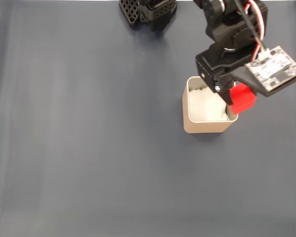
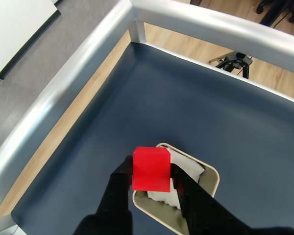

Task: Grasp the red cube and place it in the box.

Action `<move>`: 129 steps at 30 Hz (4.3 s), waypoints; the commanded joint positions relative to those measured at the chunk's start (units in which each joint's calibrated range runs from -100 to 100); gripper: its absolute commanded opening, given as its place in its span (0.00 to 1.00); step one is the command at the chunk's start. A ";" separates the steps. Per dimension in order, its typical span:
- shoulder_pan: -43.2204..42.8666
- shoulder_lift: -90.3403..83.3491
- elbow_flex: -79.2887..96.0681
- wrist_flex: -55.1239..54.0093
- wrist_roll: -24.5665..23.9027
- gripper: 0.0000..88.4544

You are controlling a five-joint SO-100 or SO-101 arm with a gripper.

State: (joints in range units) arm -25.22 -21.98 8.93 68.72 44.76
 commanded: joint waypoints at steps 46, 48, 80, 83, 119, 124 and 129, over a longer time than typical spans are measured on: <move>5.80 -9.57 10.67 -0.65 0.49 0.38; 5.87 -9.57 10.67 -0.65 0.49 0.39; 8.14 -11.90 12.31 -3.60 0.00 0.08; 9.56 -12.08 12.31 -3.93 -0.24 0.00; 24.04 -43.14 56.89 -16.24 1.47 0.00; 24.68 -49.89 65.00 -16.65 1.17 0.00; 25.11 -56.13 72.75 -16.65 0.93 0.00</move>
State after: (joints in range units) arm -0.56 -74.77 79.60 53.05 46.13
